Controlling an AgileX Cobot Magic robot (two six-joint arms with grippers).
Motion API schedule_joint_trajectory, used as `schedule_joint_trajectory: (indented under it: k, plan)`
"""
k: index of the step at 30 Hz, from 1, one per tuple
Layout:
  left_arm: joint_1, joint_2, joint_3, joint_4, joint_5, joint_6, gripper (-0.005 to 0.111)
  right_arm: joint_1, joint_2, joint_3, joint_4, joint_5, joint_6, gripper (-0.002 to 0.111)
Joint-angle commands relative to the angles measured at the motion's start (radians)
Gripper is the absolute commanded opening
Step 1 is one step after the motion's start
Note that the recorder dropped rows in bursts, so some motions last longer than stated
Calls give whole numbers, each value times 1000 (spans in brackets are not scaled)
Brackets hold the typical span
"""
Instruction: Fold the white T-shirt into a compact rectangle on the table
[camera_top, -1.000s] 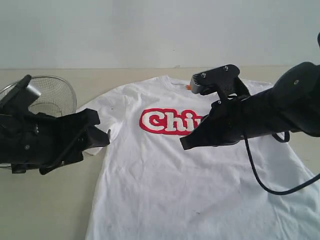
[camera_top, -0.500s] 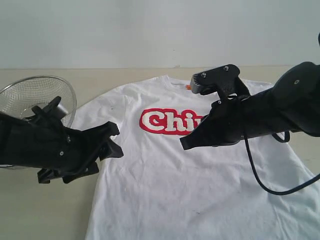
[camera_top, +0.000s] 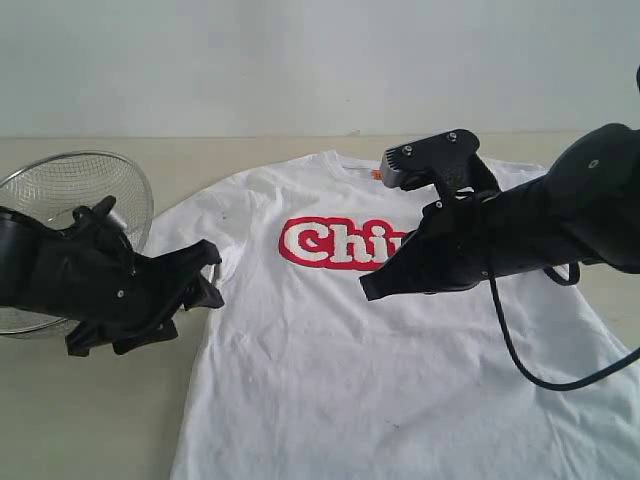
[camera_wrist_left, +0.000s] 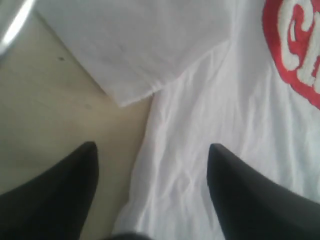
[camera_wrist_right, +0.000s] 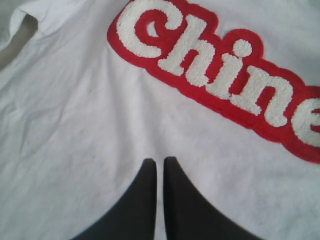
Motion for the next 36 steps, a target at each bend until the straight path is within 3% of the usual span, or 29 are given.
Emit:
schedule_joint_trajectory:
  k: [1, 27, 36]
  plan:
    - [39, 16, -29, -6, 5, 31, 60, 0, -11, 7, 1, 5, -7, 0]
    - [49, 156, -149, -6, -1, 51, 60, 0, -11, 7, 1, 0, -7, 0]
    - [49, 214, -178, -6, -45, 53, 49, 0, -11, 7, 1, 2, -5, 0]
